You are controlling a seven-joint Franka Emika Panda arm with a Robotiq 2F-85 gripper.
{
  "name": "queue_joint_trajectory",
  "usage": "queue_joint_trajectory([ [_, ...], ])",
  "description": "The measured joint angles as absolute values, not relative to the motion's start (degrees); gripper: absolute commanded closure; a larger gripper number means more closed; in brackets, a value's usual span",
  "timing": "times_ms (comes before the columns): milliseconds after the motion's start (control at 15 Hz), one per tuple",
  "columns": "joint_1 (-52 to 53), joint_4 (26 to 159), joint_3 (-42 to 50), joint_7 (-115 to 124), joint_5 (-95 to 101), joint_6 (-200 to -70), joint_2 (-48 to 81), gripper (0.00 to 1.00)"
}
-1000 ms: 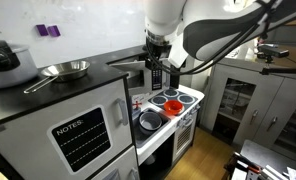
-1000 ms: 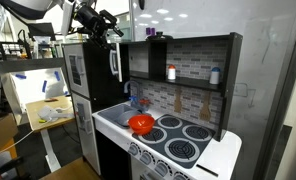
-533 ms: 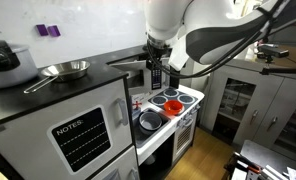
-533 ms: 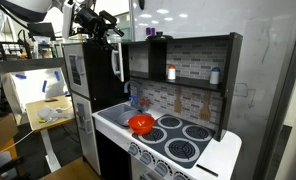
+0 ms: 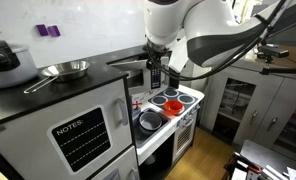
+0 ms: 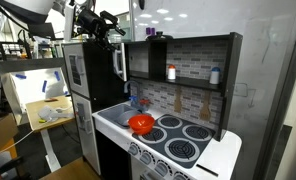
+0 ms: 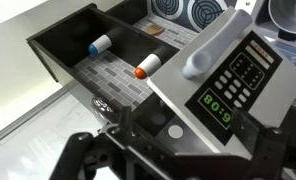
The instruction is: Take the orange bowl from the cabinet and put it on the stove then close the cabinet door
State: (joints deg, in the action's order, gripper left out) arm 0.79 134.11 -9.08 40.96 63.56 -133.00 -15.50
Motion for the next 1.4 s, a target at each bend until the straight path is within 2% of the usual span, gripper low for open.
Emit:
queue_joint_trajectory([
  [1400,1.07,123.03,-7.58,43.86,72.26,-134.30,-4.73,0.00],
])
